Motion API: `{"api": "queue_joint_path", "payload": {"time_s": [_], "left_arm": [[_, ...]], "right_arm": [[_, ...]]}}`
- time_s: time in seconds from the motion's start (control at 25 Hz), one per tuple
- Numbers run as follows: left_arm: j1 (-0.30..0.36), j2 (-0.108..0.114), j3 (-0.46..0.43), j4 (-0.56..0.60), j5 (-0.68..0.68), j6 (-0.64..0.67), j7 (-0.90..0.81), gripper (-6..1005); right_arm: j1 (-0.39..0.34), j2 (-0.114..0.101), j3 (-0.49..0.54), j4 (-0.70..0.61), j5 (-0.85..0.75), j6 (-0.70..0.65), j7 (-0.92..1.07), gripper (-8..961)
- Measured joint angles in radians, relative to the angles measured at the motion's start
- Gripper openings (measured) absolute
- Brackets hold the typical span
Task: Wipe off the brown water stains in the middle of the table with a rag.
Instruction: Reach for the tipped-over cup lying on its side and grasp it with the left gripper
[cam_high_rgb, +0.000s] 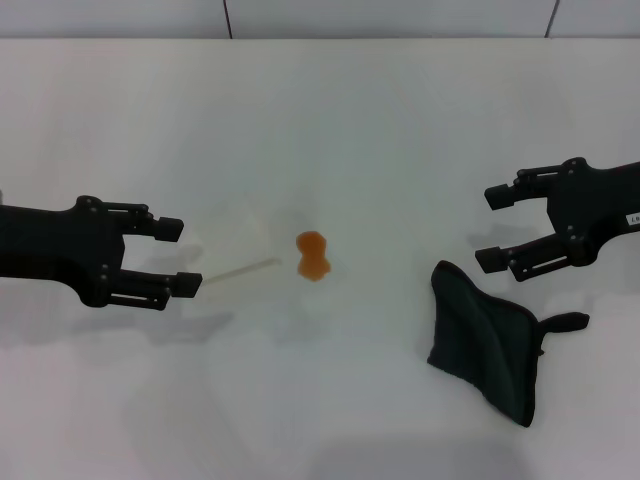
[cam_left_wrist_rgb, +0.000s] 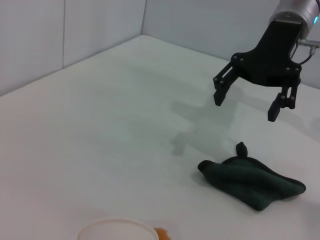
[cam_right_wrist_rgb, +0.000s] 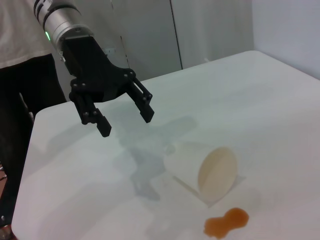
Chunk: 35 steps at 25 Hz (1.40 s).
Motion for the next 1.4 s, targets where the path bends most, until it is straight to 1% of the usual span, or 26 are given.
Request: {"api": "queue_joint_path", "payload": {"time_s": [0.64,0.88,0.96,1.04,1.08,1.12,1.2,1.24,1.28,1.36,1.4], "left_arm": [[0.0,0.0,0.0,-0.001,0.002,-0.001,0.0,787],[-0.012,0.0,0.0,0.004,0.03,0.003,-0.009,790],[-0.025,0.002,0.0,0.01,0.048,0.005,-0.026,791],[-0.049,0.01,0.001,0.012,0.071,0.011,-0.06,791],[-0.049,0.01,0.001,0.012,0.071,0.011,-0.06,792],[-0.073,0.02,0.001,0.016,0.097,0.022,-0.093,792],[-0.102,0.032,0.002,0.032,0.129,0.04,-0.127,793],[-0.102,0.032,0.002,0.032,0.129,0.04,-0.127,793],[-0.137,0.041,0.001,0.068,0.178,0.056,-0.172,794],[-0.159,0.044,0.001,0.088,0.217,0.062,-0.195,795],[-0.183,0.046,0.001,0.095,0.254,0.068,-0.216,795]], "right_arm": [[-0.004,0.002,0.001,-0.005,0.0,0.002,-0.003,872],[-0.003,0.002,0.001,-0.004,0.0,0.005,-0.004,872],[-0.003,0.002,0.001,-0.004,0.0,0.005,-0.004,872],[-0.004,0.002,0.001,-0.003,0.0,0.007,-0.004,872],[-0.004,0.002,0.001,-0.003,0.0,0.007,-0.004,872],[-0.004,0.002,0.001,-0.002,0.0,0.007,-0.004,872],[-0.004,0.002,0.001,0.001,0.0,0.007,-0.005,872],[-0.004,0.002,0.001,0.001,0.0,0.007,-0.005,872],[-0.004,0.003,0.001,0.002,0.0,0.007,-0.006,871],[-0.004,0.004,0.001,0.003,0.0,0.007,-0.006,871],[-0.004,0.005,0.001,0.003,0.0,0.007,-0.006,871]]}}
